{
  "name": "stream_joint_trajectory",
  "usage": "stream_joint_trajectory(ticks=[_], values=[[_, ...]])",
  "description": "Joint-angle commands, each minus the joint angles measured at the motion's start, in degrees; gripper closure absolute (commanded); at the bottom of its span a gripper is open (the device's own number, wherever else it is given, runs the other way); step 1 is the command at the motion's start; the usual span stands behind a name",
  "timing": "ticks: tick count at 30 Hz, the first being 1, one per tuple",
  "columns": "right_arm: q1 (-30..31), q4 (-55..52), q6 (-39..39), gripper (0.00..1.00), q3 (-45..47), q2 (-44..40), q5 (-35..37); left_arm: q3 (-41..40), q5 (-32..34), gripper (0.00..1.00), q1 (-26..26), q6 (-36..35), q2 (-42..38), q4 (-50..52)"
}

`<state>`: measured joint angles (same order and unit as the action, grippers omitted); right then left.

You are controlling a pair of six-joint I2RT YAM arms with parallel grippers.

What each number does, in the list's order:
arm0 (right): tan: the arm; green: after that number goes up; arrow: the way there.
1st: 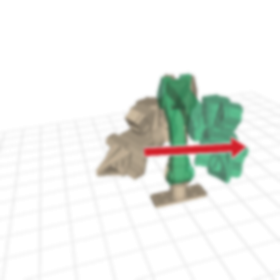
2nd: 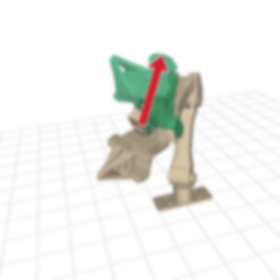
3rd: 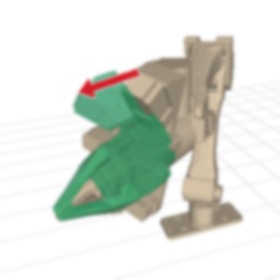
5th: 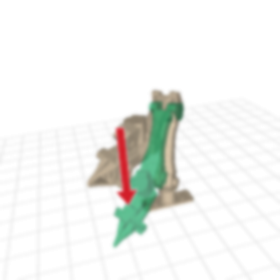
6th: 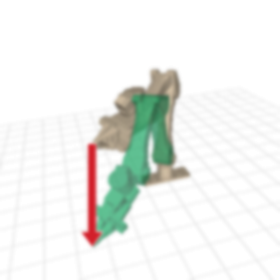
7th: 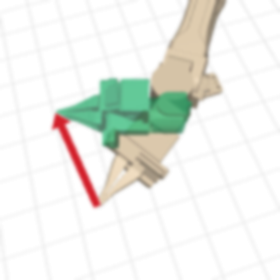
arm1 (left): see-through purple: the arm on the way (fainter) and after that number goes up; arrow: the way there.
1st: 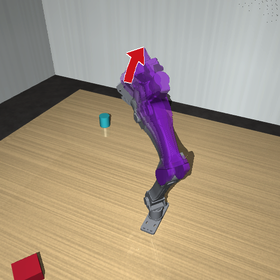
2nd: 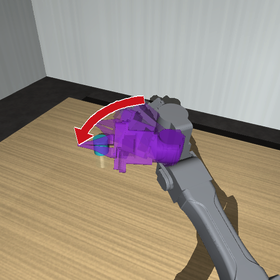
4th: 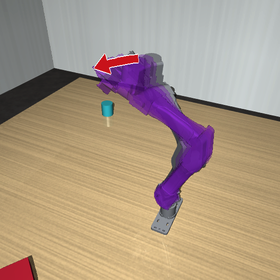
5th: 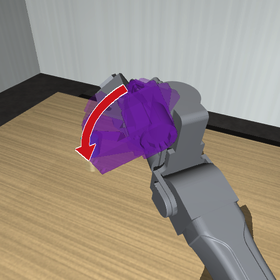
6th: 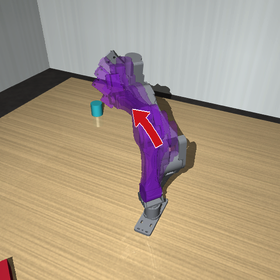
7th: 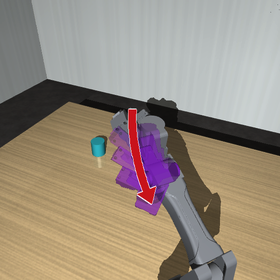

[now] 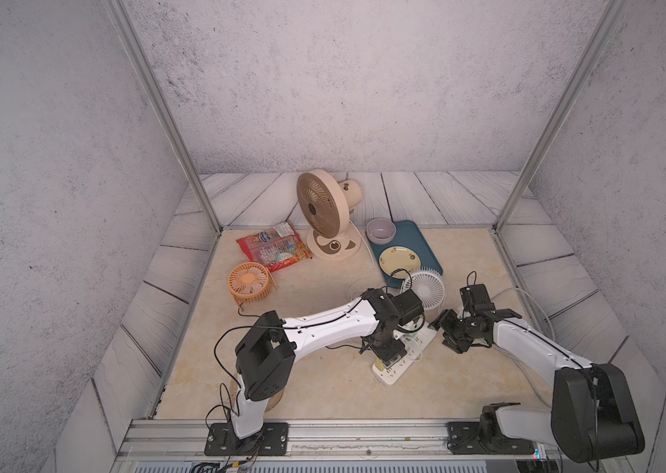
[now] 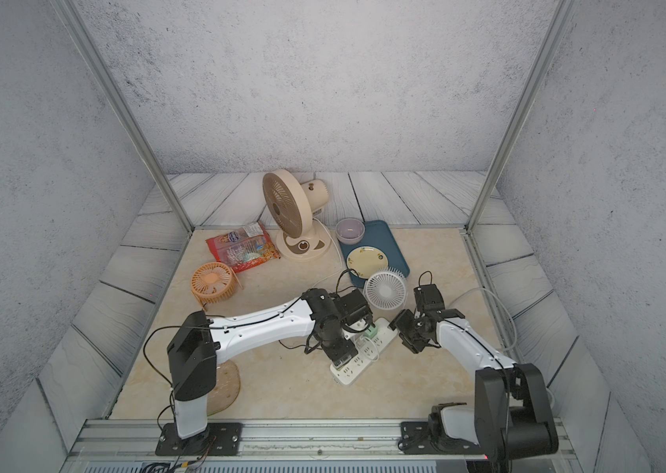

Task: Unplug the desk fan from the power strip
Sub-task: Remove the plug from the socket.

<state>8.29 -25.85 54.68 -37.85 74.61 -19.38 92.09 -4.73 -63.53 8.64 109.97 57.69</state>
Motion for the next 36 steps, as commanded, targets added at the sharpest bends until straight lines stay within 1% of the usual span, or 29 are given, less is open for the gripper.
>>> stream_joint_trajectory(ticks=[1, 3, 5, 6, 8, 14, 21, 27, 34, 36], values=[[-0.12, 2.30, 1.05, 0.33, 1.17, 0.79, -1.89, -1.14, 0.00, 0.29, -0.01, 0.49, 1.21, -0.60], [-0.11, 3.00, 1.37, 0.33, 1.95, 0.61, -2.19, -1.46, -0.47, 0.30, -0.01, 0.67, 1.35, -1.27], [-0.14, 3.53, 1.43, 0.34, 2.50, 0.38, -2.51, -1.41, -0.83, 0.35, 0.03, 0.82, 1.95, -1.54], [-0.13, 3.85, 1.49, 0.37, 2.81, 0.36, -2.77, -1.32, -0.89, 0.39, 0.05, 0.83, 2.28, -1.60], [-0.11, 4.94, 1.82, 0.42, 3.54, 0.51, -3.81, -1.10, -1.13, 0.41, 0.01, 0.88, 2.96, -1.86], [0.14, 6.11, 2.10, 0.47, 4.72, 0.06, -5.32, -1.28, -1.05, 0.48, 0.27, 1.69, 3.29, -2.46], [0.66, 5.98, 2.19, 0.49, 6.47, -1.80, -6.69, -2.44, -2.11, 0.58, 0.32, 2.33, 3.47, -3.04], [0.93, 8.11, 2.44, 0.52, 8.12, -1.98, -8.78, -3.22, -2.74, 0.62, 0.41, 2.60, 4.05, -3.36], [2.37, 11.21, 3.08, 0.53, 8.10, 0.02, -10.32, -3.02, -2.34, 0.73, 0.42, 2.82, 3.64, -3.76], [2.85, 12.09, 3.64, 0.53, 8.19, 0.79, -10.42, -2.93, -2.29, 0.77, 0.41, 2.88, 3.50, -3.81]])
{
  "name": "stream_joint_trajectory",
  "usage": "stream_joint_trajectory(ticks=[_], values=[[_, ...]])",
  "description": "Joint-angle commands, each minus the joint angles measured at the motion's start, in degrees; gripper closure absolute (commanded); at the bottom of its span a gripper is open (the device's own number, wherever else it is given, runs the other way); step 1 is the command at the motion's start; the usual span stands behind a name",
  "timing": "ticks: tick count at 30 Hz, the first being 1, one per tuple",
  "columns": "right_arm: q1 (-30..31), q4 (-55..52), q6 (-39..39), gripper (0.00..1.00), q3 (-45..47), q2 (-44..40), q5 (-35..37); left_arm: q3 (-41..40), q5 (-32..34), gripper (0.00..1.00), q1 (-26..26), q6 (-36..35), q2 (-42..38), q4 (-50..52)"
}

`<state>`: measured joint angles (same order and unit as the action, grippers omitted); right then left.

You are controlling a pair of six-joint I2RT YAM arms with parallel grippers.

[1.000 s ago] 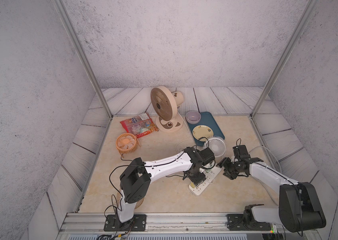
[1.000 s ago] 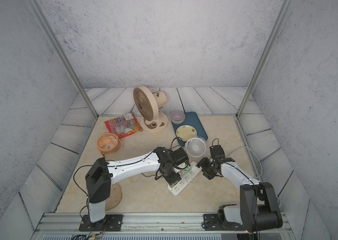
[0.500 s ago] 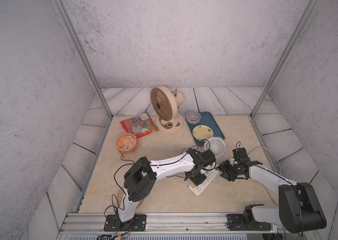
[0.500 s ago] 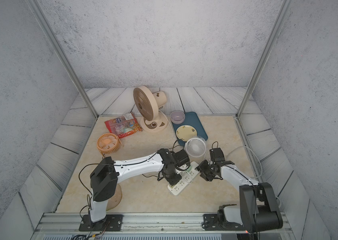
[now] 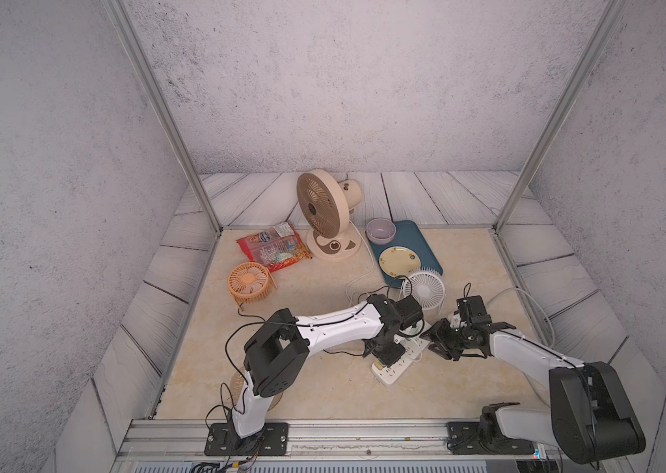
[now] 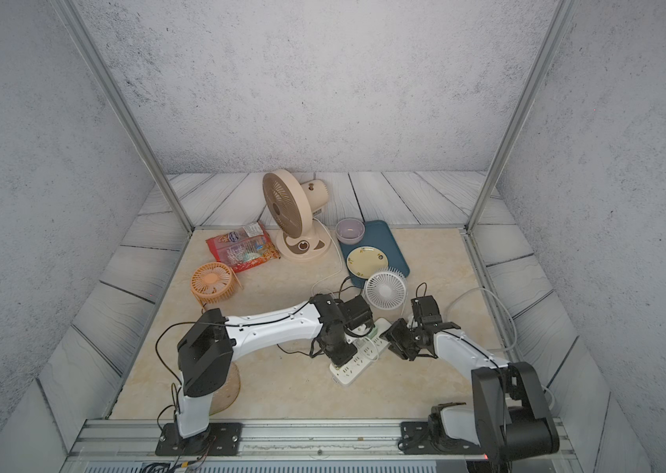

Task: Unplug the desk fan from the power strip
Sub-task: Remove the plug from the socket.

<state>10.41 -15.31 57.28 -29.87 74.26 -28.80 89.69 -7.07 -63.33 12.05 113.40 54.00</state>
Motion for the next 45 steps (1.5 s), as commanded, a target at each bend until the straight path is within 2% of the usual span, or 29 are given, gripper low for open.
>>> stream_joint_trajectory(ticks=[1, 6, 14, 27, 32, 37, 45], values=[[0.83, 2.23, 1.52, 0.53, 0.50, 1.37, -1.00, -0.49, 0.11, 0.79, 0.25, -0.50, -0.08, -0.19], [1.21, 5.68, 4.43, 0.58, 3.53, 1.91, 0.12, 0.21, 1.35, 0.92, 0.22, -0.24, -1.96, -0.19], [2.23, 4.92, 5.23, 0.68, 5.58, 5.75, 2.49, 1.71, 0.80, 1.00, -0.89, 1.47, -5.30, -2.03], [6.27, -5.05, 2.59, 0.68, 1.18, 12.74, 9.32, 7.33, -0.39, 1.00, -1.29, 3.21, -7.35, -2.00], [7.98, -5.35, 2.92, 0.68, 0.49, 15.14, 10.33, 5.42, 0.83, 1.00, -1.21, 3.55, -6.44, -1.37], [10.36, -6.82, 2.93, 0.68, -0.51, 17.48, 12.38, 4.09, 4.81, 1.00, -0.78, 5.61, -6.97, -0.75], [12.94, -7.47, 3.76, 0.68, -1.47, 20.44, 14.14, 2.67, 3.54, 1.00, 0.75, 9.12, -7.67, -1.40]])
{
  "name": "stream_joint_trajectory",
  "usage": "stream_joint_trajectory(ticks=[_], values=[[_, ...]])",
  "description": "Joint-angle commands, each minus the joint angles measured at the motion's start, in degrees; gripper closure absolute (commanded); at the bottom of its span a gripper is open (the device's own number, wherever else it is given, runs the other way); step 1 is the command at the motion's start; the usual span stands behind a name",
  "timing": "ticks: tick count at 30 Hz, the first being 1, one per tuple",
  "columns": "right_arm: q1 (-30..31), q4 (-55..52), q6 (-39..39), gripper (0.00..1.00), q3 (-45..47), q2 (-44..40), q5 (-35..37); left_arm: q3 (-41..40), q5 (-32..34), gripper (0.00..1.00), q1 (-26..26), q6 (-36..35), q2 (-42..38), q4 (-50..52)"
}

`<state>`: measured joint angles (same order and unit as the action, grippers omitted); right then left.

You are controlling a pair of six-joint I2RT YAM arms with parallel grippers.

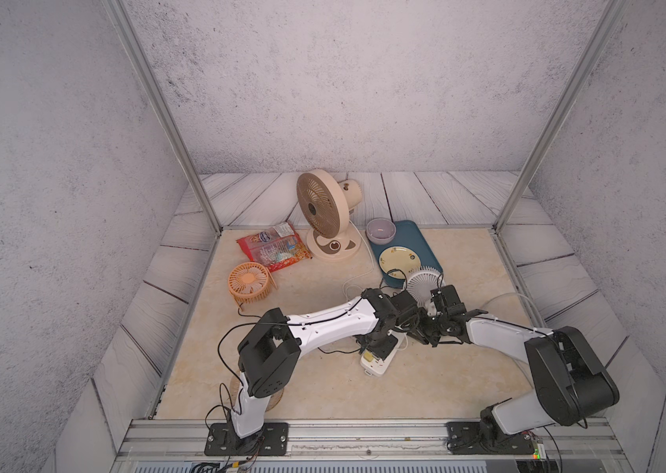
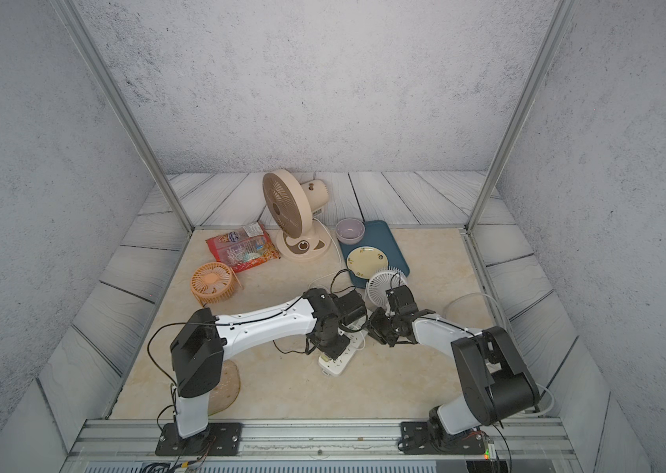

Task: Unplug the desk fan from the power strip
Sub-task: Remove the plug from the socket.

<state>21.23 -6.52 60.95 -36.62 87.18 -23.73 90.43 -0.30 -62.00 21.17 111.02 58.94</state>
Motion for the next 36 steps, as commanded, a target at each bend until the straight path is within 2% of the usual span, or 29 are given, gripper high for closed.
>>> stream_joint_trajectory(ticks=[1, 6, 14, 17, 30, 32, 36], values=[[2.43, -16.39, 0.13, 0.68, 5.06, 7.94, 9.19, 1.75, -3.18, 1.00, -0.58, 0.01, -5.60, -6.78], [3.86, -16.76, 0.31, 0.68, 4.04, 9.55, 9.49, -1.32, -0.56, 1.00, -0.68, 0.57, -8.77, -10.59], [5.17, -17.79, 0.23, 0.68, 1.88, 11.83, 9.88, -5.45, -4.82, 1.00, -0.73, -0.64, -12.14, -17.01], [5.86, -18.91, 0.01, 0.68, 0.57, 12.24, 10.46, -6.62, -4.14, 1.00, -0.69, -0.39, -13.24, -18.38], [7.34, -21.44, -0.40, 0.68, -2.40, 14.73, 11.27, 0.62, 17.38, 1.00, -0.63, -0.48, -8.61, -1.77], [7.49, -21.39, -0.40, 0.68, -2.61, 15.12, 11.12, -0.04, 16.44, 1.00, -0.64, -0.68, -9.67, -3.55], [7.66, -21.17, -0.60, 0.68, -3.10, 15.49, 10.79, -4.57, 5.19, 1.00, -0.20, 1.67, -13.49, -11.88]])
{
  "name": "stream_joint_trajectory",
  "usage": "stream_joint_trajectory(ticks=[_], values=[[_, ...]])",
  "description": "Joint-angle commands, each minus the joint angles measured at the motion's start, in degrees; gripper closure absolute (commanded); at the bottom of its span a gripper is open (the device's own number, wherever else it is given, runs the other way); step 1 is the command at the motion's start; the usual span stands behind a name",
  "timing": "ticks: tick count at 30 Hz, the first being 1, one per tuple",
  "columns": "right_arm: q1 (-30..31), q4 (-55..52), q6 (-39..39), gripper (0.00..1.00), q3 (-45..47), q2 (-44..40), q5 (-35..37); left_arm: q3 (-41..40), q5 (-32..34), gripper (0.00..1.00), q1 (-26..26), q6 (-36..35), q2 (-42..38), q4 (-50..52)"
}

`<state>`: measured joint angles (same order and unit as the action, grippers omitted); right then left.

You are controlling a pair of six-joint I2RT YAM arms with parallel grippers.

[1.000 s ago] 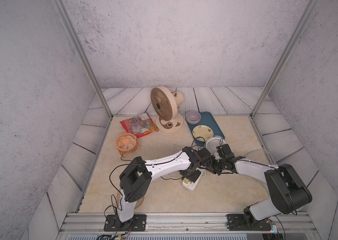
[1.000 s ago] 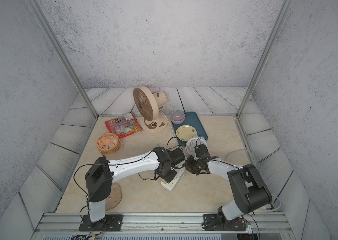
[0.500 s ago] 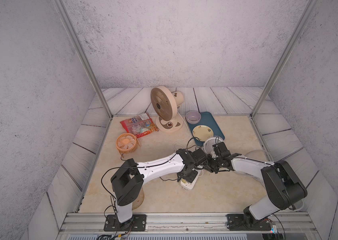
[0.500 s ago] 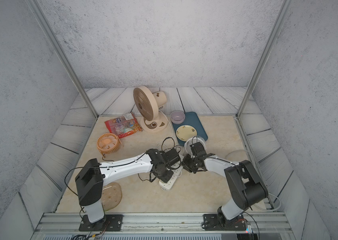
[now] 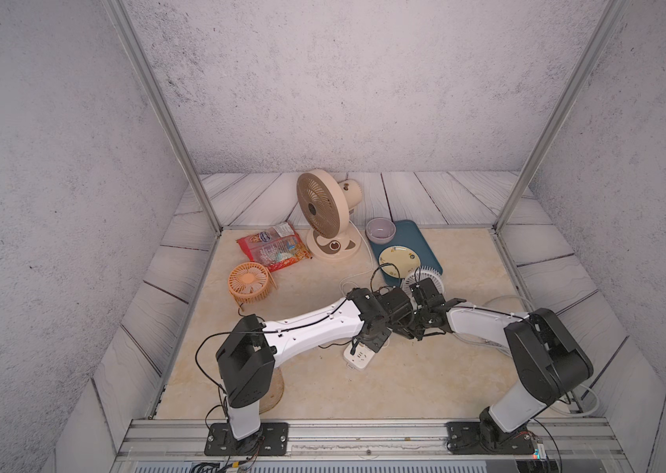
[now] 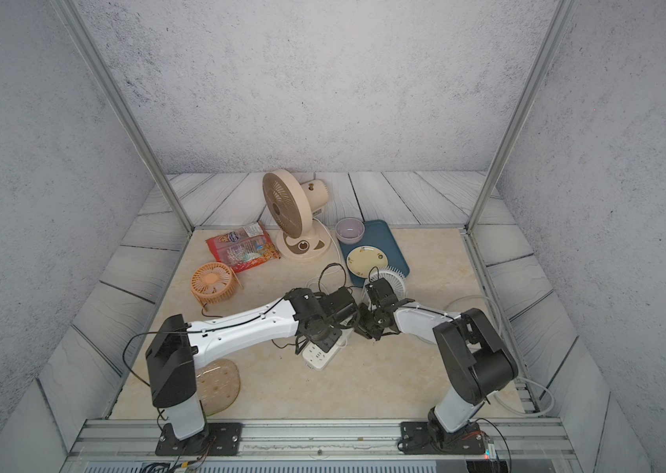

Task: Unplug the desk fan from the power strip
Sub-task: Remove the plug from the socket.

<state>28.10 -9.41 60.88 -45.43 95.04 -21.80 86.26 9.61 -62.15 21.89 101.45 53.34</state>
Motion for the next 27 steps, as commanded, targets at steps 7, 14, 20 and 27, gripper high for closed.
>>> stream_joint_trajectory(ticks=[7, 14, 20, 27], values=[[0.93, -18.05, -1.17, 0.66, 5.66, 4.51, 8.76, -2.14, -9.91, 1.00, 2.26, 2.04, -5.10, -7.48], [0.79, -21.64, -4.87, 0.46, 1.41, -5.58, 11.06, -4.43, -4.70, 1.00, 7.89, 1.10, -12.40, -3.03], [-1.80, -31.39, -5.84, 0.25, -2.19, -14.44, 18.40, -11.19, -5.45, 1.00, 22.48, -0.71, -18.74, -3.49], [-6.66, -33.22, -6.05, 0.21, 0.27, -22.23, 18.30, -15.44, -9.82, 1.00, 41.99, 1.92, -14.71, -10.53]])
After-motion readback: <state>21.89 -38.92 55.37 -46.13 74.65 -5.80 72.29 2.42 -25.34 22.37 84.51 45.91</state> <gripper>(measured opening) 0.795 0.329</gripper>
